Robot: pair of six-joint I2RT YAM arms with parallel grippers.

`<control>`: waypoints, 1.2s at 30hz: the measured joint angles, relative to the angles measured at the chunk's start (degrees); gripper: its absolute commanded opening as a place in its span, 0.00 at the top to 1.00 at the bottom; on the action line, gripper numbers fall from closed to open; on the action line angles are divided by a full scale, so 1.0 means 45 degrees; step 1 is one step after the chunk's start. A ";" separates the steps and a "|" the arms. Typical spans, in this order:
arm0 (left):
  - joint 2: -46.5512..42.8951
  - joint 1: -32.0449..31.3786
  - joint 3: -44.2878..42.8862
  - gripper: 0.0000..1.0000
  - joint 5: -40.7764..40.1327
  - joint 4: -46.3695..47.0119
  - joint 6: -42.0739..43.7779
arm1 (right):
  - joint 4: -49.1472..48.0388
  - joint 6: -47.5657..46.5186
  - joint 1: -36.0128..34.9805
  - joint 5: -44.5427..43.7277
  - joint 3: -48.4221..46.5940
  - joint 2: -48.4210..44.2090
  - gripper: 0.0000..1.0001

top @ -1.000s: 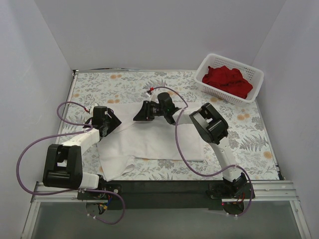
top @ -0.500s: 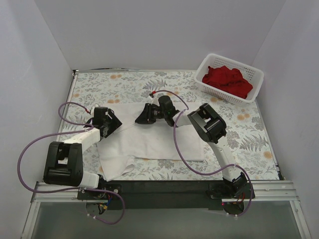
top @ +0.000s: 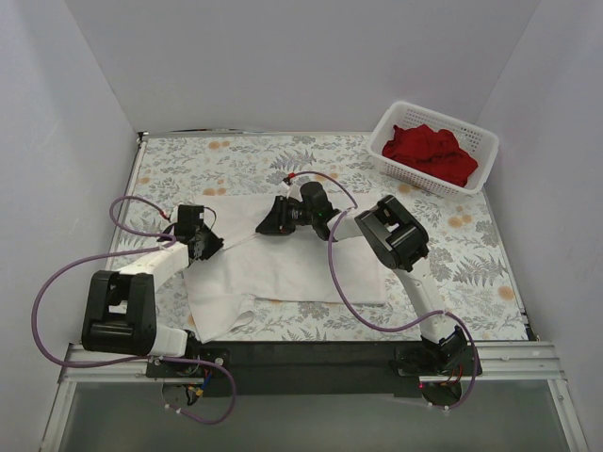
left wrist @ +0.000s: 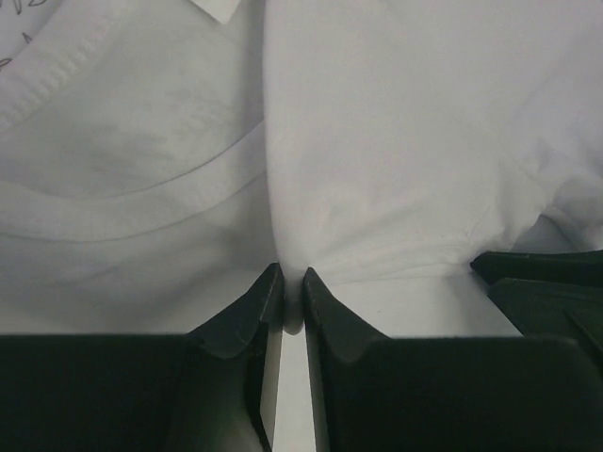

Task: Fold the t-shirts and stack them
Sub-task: Fold the tshirt

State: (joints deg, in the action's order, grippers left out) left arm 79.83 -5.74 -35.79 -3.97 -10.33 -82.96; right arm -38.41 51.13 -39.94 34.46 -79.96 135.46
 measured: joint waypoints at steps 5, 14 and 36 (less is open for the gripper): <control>0.0117 0.0112 -0.0083 0.81 -0.0510 -0.0879 -0.0364 | -0.0024 -0.0083 0.0034 -0.0063 0.0340 -0.0253 0.62; 0.0010 0.0321 -0.0826 0.44 -0.1141 -0.2103 -0.0636 | 0.0588 -0.0797 0.0330 -0.0039 0.1345 -0.1982 0.61; 0.5576 0.0622 -0.5435 0.55 -0.1700 0.0748 0.1030 | 0.4692 -0.5474 0.5756 -0.2521 0.5061 -0.6091 0.70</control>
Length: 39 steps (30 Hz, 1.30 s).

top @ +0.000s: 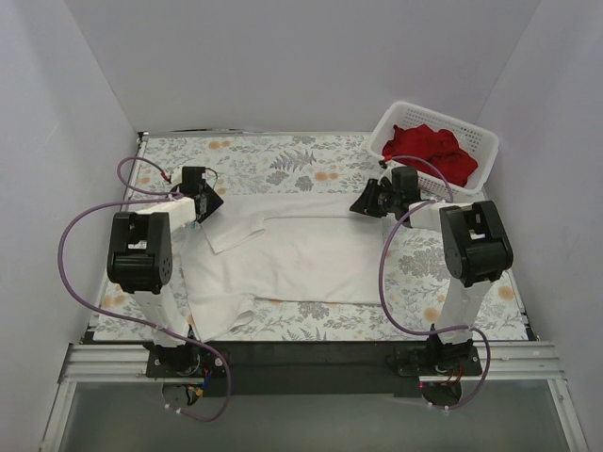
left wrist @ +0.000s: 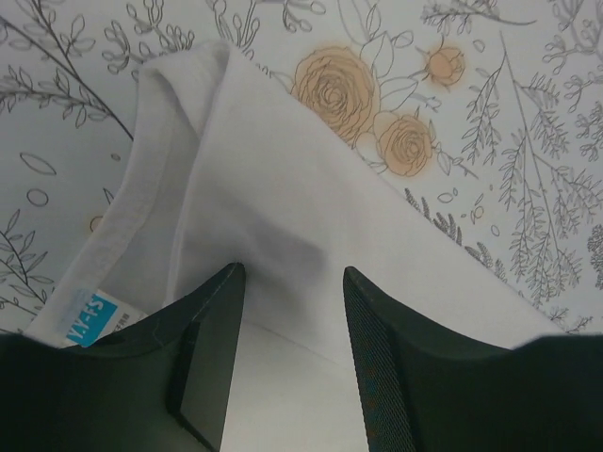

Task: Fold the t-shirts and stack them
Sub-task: Fold the tshirt

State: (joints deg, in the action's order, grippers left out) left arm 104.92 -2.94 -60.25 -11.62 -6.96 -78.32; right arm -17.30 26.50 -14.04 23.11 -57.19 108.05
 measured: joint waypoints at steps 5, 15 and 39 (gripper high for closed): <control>0.0549 0.0277 -0.0515 0.56 -0.0131 0.0350 0.0097 | 0.0199 -0.0379 0.0787 -0.0355 0.0005 0.0112 0.70; 0.0544 0.0408 -0.0646 0.48 -0.0248 0.0170 0.0277 | 0.0656 -0.1088 0.1059 -0.0986 0.0214 0.0000 0.68; -0.0209 -0.1836 -0.0811 0.44 -0.0957 -0.1117 0.2205 | 0.4396 -0.3167 -0.0505 -0.4979 -0.1515 -0.0141 0.68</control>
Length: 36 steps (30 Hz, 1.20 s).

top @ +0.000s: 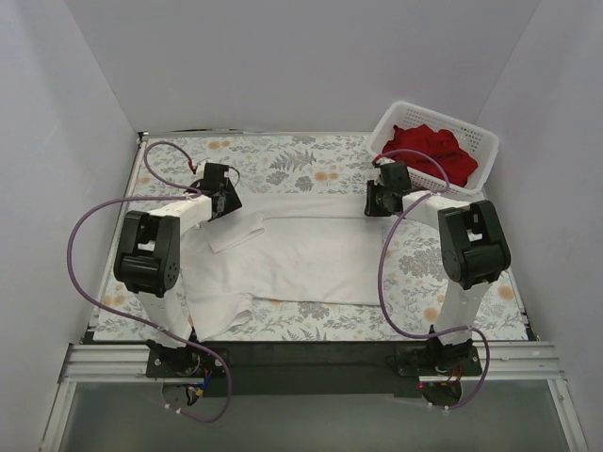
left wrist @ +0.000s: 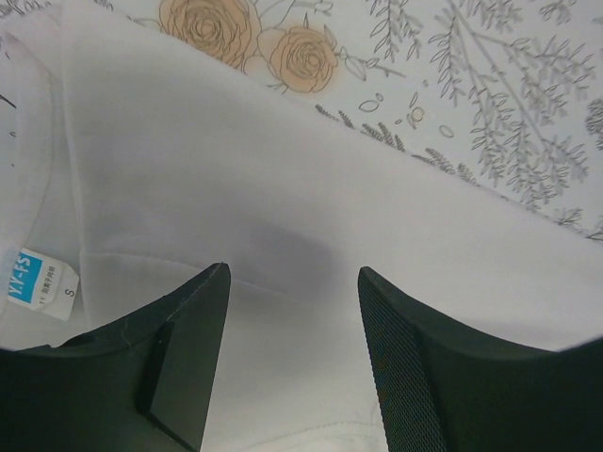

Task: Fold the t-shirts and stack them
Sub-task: Fold the tshirt

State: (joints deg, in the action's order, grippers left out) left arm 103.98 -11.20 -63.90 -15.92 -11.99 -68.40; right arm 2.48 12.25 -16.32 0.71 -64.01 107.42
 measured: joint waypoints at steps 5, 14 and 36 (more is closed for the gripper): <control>0.0855 -0.0053 -0.0418 0.44 0.0126 -0.0155 -0.0063 | -0.0005 -0.0359 0.0005 -0.0466 -0.0758 0.0607 0.67; 0.2472 -0.0063 -0.2492 0.44 0.0204 -0.0204 -0.0476 | 0.0350 -0.0772 0.0563 -0.0583 -0.3638 0.2662 0.66; -0.4206 -0.0073 0.0199 0.30 -0.1263 -0.2778 -0.2220 | 0.2161 -0.1739 -0.0942 0.0500 -0.1559 -0.2215 0.54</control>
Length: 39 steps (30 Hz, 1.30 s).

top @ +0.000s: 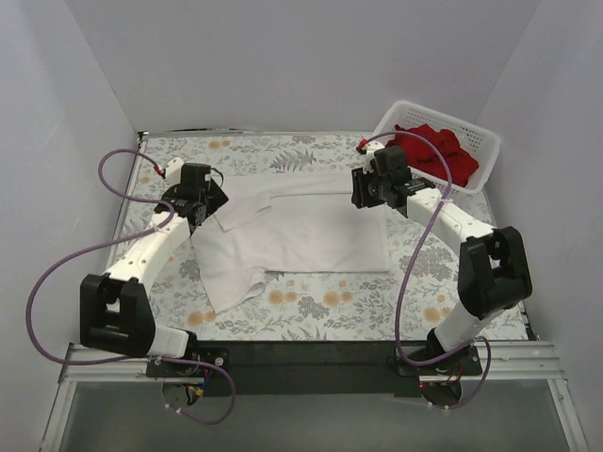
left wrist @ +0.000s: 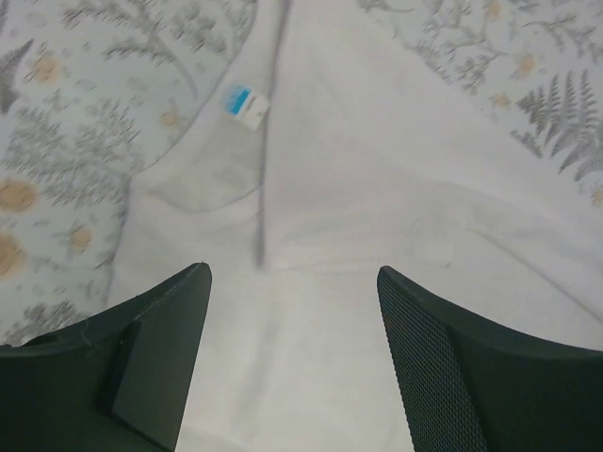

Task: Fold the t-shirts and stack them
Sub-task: Fold the tshirt

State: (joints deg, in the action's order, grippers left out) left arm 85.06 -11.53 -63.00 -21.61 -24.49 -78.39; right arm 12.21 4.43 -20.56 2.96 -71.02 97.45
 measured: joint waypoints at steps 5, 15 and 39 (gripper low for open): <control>-0.2623 0.0024 0.2963 0.38 -0.0398 -0.1156 -0.0646 | 0.0321 0.0170 -0.0971 0.0097 0.1938 -0.2021 0.54; -0.3876 0.0209 0.5858 0.46 -0.0544 -0.2055 -0.1355 | 0.0903 0.0646 -0.1885 0.0287 0.5396 -0.4561 0.54; -0.1972 0.0452 0.5994 0.71 -0.0369 -0.1452 -0.1302 | 0.0923 0.0806 -0.1880 -0.0058 0.6596 -0.5586 0.55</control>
State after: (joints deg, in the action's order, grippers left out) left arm 76.18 -9.50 -36.03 -23.27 -31.03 -84.25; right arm 16.36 8.05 -29.02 2.70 -41.34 72.31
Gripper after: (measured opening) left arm 0.300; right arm 0.457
